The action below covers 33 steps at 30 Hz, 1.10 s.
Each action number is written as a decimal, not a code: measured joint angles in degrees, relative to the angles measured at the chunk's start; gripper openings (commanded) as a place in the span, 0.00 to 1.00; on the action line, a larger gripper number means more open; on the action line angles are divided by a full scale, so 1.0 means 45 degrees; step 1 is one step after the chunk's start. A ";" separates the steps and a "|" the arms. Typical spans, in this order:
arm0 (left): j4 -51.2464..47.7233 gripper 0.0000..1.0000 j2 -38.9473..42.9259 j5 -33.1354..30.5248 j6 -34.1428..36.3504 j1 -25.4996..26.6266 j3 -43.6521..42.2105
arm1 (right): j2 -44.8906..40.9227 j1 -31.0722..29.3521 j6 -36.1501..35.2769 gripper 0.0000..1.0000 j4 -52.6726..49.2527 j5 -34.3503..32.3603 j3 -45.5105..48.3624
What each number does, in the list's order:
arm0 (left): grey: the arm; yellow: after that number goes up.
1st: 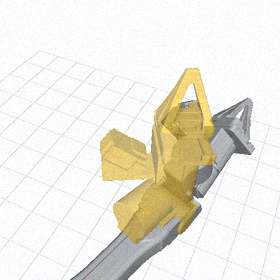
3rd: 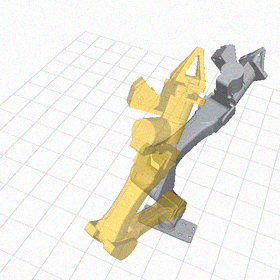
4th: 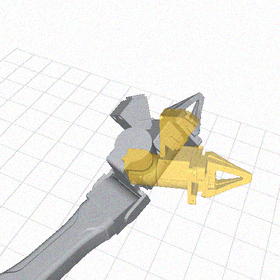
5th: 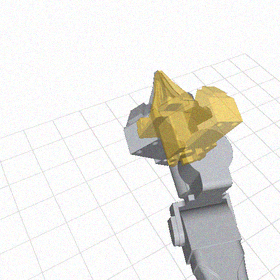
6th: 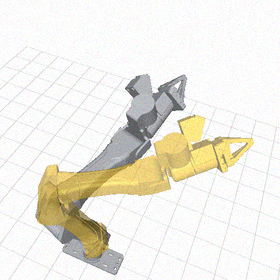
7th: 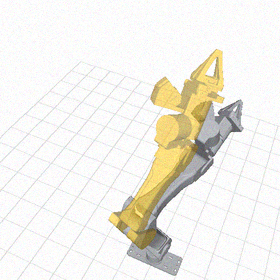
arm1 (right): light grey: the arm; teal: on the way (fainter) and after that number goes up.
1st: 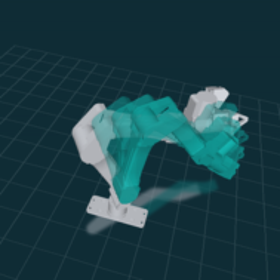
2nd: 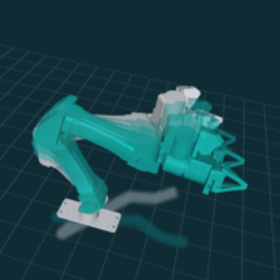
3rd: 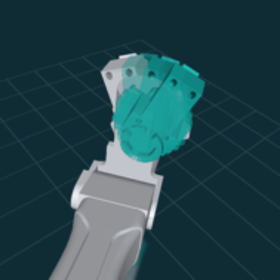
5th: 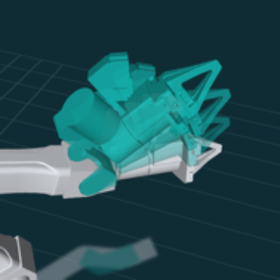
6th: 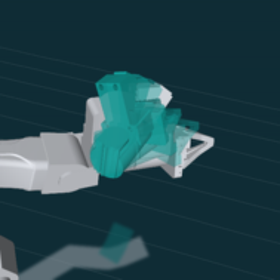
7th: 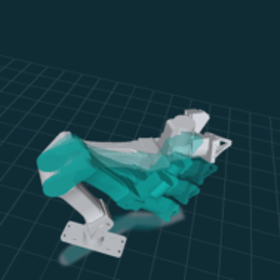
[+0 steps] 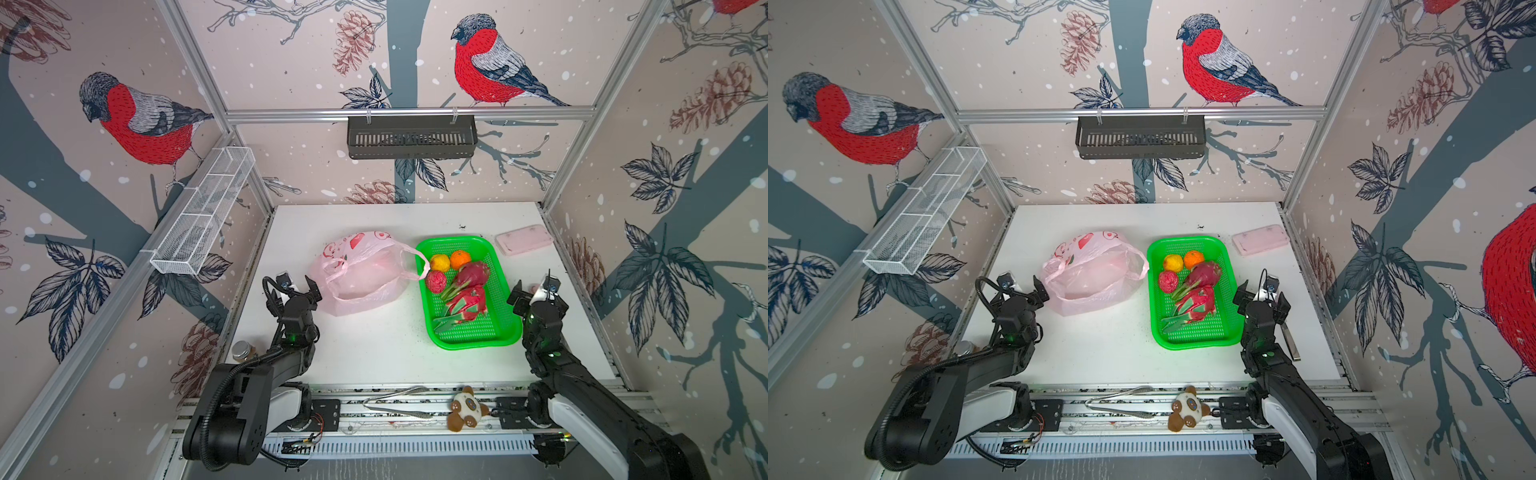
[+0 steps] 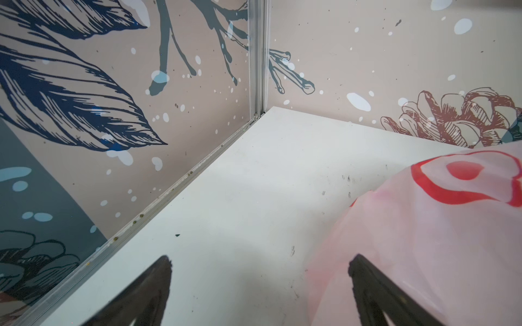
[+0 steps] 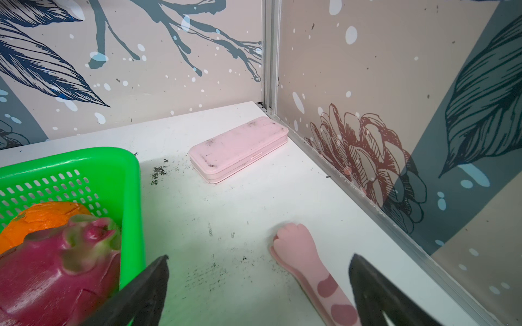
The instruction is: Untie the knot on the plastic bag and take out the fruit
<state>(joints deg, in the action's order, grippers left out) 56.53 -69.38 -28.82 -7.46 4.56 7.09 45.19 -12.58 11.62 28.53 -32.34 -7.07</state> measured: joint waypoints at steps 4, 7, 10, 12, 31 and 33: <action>0.1190 0.98 -0.0845 0.0452 0.0335 -0.0024 0.0010 | 0.0515 0.0092 -0.0214 0.99 0.0515 0.0151 -0.0024; 0.2127 0.98 -0.1511 0.0763 0.0617 -0.0024 0.0024 | 0.0792 0.0160 -0.0238 0.99 0.0835 0.0189 -0.0024; 0.3206 0.98 -0.2317 0.0957 0.0767 -0.0024 -0.0010 | 0.1049 0.0272 -0.0296 0.99 0.1248 0.0340 -0.0024; 0.3827 0.98 -0.2861 0.1083 0.0806 -0.0024 -0.0063 | 0.1253 0.0311 -0.0350 0.99 0.1477 0.0481 -0.0024; 0.4920 0.99 -0.4503 0.1666 0.1093 -0.0039 0.1059 | 0.4269 0.1515 -0.1073 0.99 0.4945 0.1797 -0.0136; 0.4707 0.99 -0.4507 0.1666 0.1098 -0.0039 0.1073 | 0.4609 0.1598 -0.1239 0.99 0.5270 0.1880 -0.0170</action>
<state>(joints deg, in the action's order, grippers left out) 77.71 -89.67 -21.32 -2.52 4.38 11.92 65.93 -5.39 6.04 52.25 -23.88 -7.84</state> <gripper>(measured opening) 0.986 0.995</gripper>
